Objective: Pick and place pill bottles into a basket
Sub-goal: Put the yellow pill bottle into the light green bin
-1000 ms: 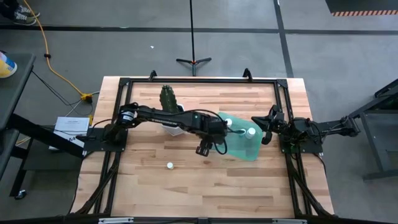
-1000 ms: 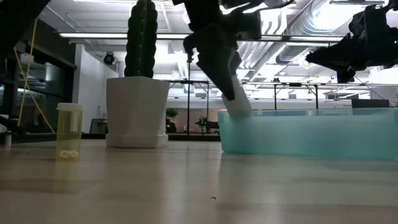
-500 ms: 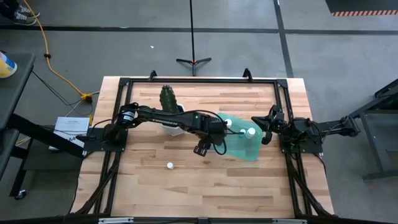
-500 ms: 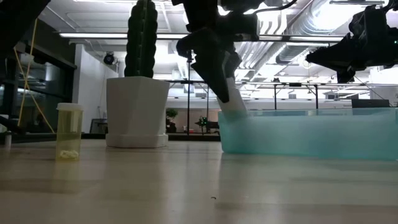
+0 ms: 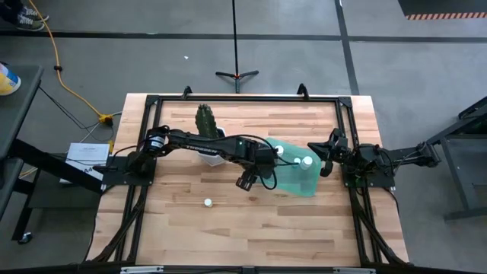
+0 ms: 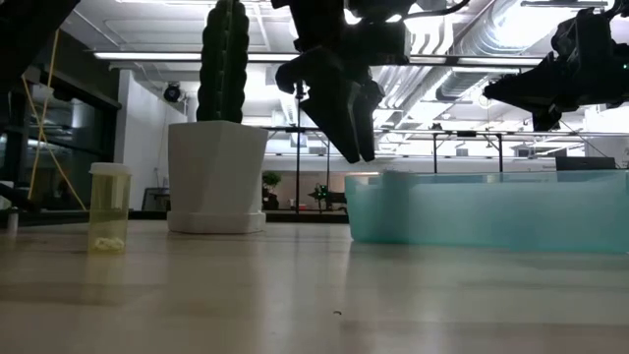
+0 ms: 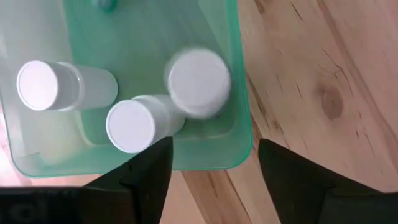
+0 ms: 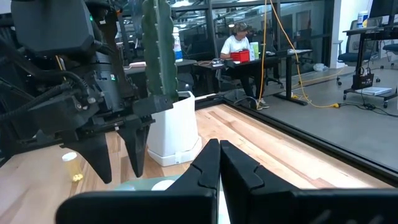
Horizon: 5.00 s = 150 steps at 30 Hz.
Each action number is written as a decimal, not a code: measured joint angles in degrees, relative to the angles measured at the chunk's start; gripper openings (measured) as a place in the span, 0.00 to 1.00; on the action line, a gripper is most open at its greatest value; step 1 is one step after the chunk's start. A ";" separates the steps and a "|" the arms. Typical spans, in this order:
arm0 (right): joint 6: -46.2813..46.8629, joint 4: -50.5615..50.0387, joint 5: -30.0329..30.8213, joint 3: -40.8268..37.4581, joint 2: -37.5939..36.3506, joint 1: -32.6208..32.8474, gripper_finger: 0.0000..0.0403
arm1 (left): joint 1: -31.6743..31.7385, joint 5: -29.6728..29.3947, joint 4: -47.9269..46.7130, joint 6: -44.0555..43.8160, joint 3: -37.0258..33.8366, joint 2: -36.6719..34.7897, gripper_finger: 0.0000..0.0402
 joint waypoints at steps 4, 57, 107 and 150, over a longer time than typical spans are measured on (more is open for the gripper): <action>0.00 0.00 0.02 0.00 0.00 0.02 0.00 | -0.01 -0.06 0.04 0.00 0.00 0.00 0.68; -0.04 0.03 0.78 0.00 0.00 -0.02 0.00 | -18.75 -3.90 -29.86 -47.70 -5.86 -23.07 0.43; -0.02 0.03 2.58 0.02 1.14 0.00 0.00 | -21.98 0.88 8.94 -57.95 -46.12 -38.01 0.92; -0.02 0.11 3.63 0.01 1.16 0.00 0.01 | -22.97 -0.81 21.33 -66.95 -54.88 -31.12 0.92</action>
